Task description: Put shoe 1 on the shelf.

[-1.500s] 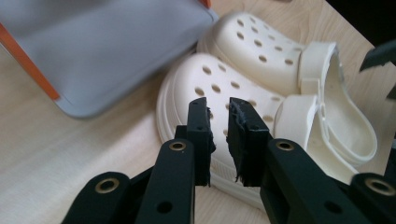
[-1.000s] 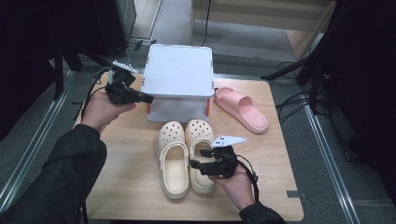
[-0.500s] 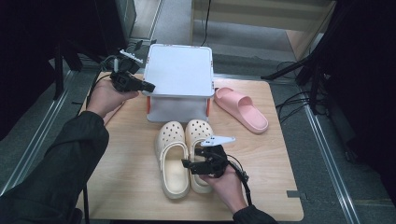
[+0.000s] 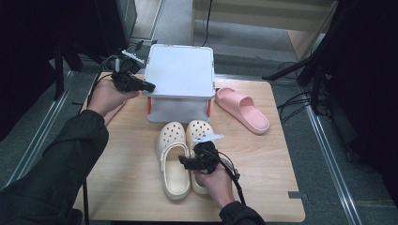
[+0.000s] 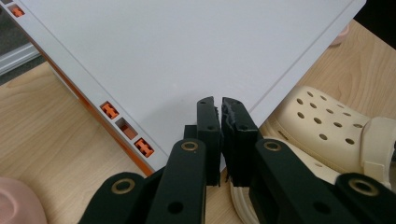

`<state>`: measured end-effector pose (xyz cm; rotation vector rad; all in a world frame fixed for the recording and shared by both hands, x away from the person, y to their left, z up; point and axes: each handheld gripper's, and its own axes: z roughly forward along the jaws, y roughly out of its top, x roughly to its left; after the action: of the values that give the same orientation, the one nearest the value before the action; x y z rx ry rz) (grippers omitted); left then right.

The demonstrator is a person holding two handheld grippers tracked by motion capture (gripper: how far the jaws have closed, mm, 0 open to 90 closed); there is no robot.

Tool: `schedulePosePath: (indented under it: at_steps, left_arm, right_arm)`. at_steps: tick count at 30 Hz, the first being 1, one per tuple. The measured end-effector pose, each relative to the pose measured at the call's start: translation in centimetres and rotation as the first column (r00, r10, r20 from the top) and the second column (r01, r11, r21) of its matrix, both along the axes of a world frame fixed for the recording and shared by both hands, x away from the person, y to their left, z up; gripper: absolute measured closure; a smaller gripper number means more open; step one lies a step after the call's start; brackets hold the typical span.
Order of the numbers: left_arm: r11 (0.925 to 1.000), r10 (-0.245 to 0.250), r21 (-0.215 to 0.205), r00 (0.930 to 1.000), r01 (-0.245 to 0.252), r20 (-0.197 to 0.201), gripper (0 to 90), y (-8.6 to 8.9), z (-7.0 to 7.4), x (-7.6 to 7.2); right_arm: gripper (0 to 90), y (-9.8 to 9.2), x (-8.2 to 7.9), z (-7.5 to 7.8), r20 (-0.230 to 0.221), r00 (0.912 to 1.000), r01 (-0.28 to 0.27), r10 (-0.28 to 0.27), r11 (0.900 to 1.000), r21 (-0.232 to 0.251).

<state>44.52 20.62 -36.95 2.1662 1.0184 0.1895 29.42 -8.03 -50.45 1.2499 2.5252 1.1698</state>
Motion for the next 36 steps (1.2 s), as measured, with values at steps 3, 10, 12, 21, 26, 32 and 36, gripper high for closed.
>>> schedulePosePath:
  at_steps: [3, 10, 12, 21, 26, 32, 36]
  left_arm:
    - [0.9998, 0.002, 0.021, 0.9999, -0.002, 0.016, 87.9, -0.2, 0.0, -0.1]
    - [0.9998, 0.019, -0.008, 0.9995, -0.019, 0.025, 88.6, 0.0, -0.2, -0.3]
    - [0.9999, 0.012, -0.007, 0.9995, -0.012, 0.03, 88.7, 0.0, -0.3, -0.3]
    - [0.9998, 0.017, 0.004, 0.9991, -0.017, 0.038, 89.0, -0.2, -0.2, -0.4]
    - [0.9998, 0.018, 0.006, 0.9995, -0.018, 0.026, 89.2, -0.2, -0.2, -0.4]
    - [0.9998, 0.022, 0.001, 0.9997, -0.022, 0.012, 89.3, -0.3, -0.1, -0.4]
    - [0.9998, 0.019, 0.006, 0.9998, -0.019, 0.003, 89.4, -0.3, 0.0, -0.3]
  right_arm:
    - [38.2, 0.1, 0.2, -0.2, -0.023, 0.9996, 0.018, -0.018, 1.0, 0.005]
    - [48.2, 0.3, 0.3, 0.1, -0.03, 0.9973, 0.067, -0.067, 0.998, -0.005]
    - [50.5, 0.2, 0.2, 0.1, -0.034, 0.9965, 0.076, -0.076, 0.997, -0.002]
    - [66.0, -0.3, -0.2, 1.1, 0.025, 0.9921, 0.123, -0.123, 0.992, -0.009]
    - [66.1, -0.1, 0.2, 2.1, 0.004, 0.9942, 0.107, -0.107, 0.993, 0.043]
    - [66.0, 0.7, 2.4, 3.6, 0.055, 0.9928, 0.105, -0.106, 0.994, 0.023]
    - [65.9, 1.0, 5.2, 4.1, 0.056, 0.9887, 0.137, -0.139, 0.99, 0.028]
